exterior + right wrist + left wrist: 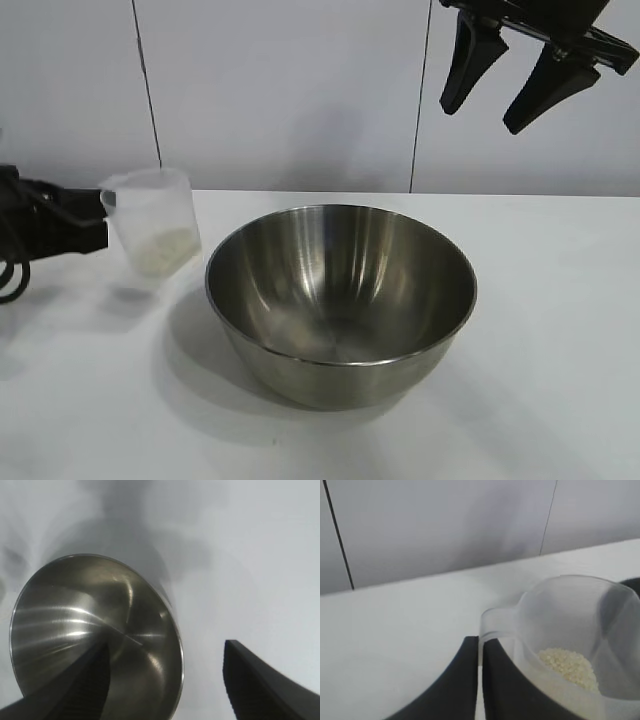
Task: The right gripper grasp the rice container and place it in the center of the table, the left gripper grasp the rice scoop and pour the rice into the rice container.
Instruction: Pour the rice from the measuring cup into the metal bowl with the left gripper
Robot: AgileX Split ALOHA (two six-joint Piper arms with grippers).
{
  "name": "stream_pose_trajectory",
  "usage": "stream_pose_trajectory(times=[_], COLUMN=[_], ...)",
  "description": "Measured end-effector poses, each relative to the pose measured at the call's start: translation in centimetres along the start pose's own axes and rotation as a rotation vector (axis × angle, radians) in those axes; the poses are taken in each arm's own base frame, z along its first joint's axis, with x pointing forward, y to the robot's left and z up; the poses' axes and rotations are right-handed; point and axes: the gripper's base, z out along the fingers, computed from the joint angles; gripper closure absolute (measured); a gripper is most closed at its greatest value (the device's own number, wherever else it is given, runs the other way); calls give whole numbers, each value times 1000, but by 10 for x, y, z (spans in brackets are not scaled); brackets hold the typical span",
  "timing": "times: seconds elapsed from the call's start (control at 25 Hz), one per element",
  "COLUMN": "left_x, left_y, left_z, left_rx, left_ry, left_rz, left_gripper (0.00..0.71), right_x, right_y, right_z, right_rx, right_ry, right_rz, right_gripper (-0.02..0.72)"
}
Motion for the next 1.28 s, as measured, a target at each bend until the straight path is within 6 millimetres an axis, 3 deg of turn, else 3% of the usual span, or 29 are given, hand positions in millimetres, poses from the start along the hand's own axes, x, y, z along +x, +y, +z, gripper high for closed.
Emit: stream_pose_trajectory(times=[0.16, 0.28, 0.44, 0.72, 0.96, 1.28], left_x=[-24, -43, -64, -80, -89, -101], left_y=[-9, -28, -60, -105, -132, -166], left_z=[-10, -9, 6, 34, 34, 18], left_rx=[63, 134, 223, 255, 113, -111], left_ry=[11, 27, 58, 112, 66, 22], left_rz=[106, 191, 300, 591, 885, 1296], left_gripper=[701, 700, 700, 701, 701, 701], right_x=[0, 0, 0, 0, 0, -2], right_y=[0, 0, 0, 0, 0, 1], right_z=[0, 0, 0, 0, 0, 0], right_rx=[0, 0, 0, 0, -4, -8], right_ry=[0, 1, 1, 0, -2, -25], right_rz=[0, 0, 0, 0, 2, 5], right_gripper=[252, 252, 252, 252, 252, 252])
